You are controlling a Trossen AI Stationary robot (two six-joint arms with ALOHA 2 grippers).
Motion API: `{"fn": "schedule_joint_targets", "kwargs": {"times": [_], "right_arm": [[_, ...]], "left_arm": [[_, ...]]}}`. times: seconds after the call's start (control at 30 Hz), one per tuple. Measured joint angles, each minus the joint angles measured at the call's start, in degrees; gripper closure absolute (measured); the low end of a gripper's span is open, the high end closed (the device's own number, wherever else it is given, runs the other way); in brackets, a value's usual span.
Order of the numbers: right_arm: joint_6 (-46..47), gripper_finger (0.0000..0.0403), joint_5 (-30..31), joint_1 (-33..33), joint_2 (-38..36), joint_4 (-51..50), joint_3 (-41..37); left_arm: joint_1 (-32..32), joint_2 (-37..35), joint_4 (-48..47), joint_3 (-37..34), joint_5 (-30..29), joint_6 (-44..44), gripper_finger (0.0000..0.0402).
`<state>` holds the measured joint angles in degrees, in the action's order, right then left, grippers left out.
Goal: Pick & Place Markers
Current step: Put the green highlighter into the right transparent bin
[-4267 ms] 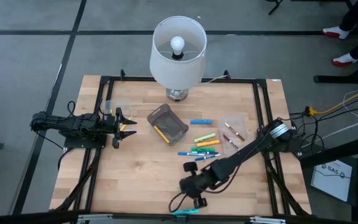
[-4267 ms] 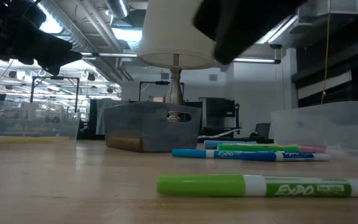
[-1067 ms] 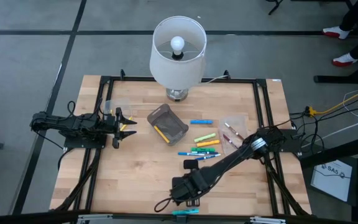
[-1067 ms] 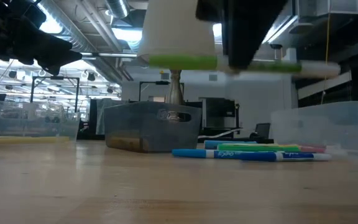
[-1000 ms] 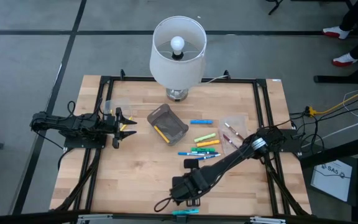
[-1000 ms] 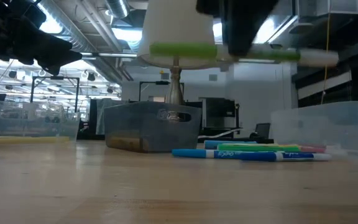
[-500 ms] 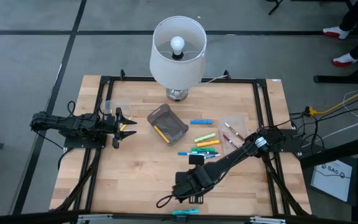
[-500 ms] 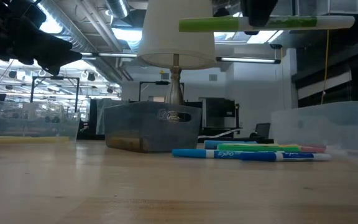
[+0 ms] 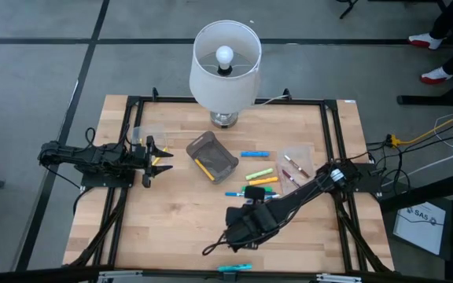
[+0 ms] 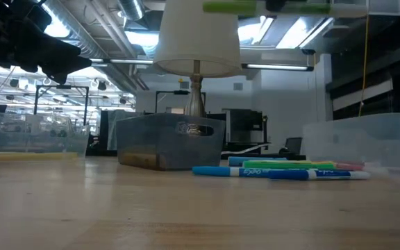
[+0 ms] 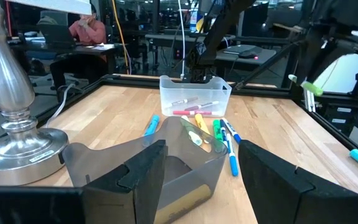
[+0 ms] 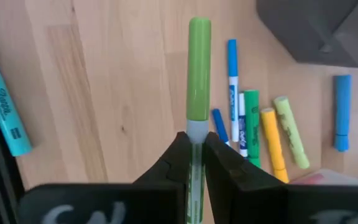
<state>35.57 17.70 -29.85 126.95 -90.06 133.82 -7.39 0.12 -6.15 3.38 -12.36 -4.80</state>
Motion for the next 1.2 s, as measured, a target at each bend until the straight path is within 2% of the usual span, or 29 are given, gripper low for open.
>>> {"fn": "schedule_joint_targets", "kwargs": {"times": [0.43, 0.53, 0.63, 0.93, 1.2], "right_arm": [[4.4, 0.0371, 0.4, 1.5, -1.3, 0.0, 0.0], [5.9, 0.0371, 1.3, 2.0, -1.6, 0.1, -2.2], [8.3, 0.0371, 1.3, 2.4, -3.9, 0.1, -7.4], [21.0, 0.0371, 4.5, 3.9, -19.0, 0.6, -29.6], [29.3, 0.0371, 6.2, 5.4, -27.3, 1.4, -42.4]], "left_arm": [[0.0, 0.0, 0.0, 0.0, 0.0, 0.0, 0.0205], [0.0, 0.0, 0.0, 0.0, 0.0, 0.0, 0.0205], [0.0, 0.0, 0.0, 0.0, 0.0, 0.0, 0.0205], [0.0, 0.0, 0.0, 0.0, 0.0, 0.0, 0.0205], [0.0, 0.0, 0.0, 0.0, 0.0, 0.0, 0.0205]]}}
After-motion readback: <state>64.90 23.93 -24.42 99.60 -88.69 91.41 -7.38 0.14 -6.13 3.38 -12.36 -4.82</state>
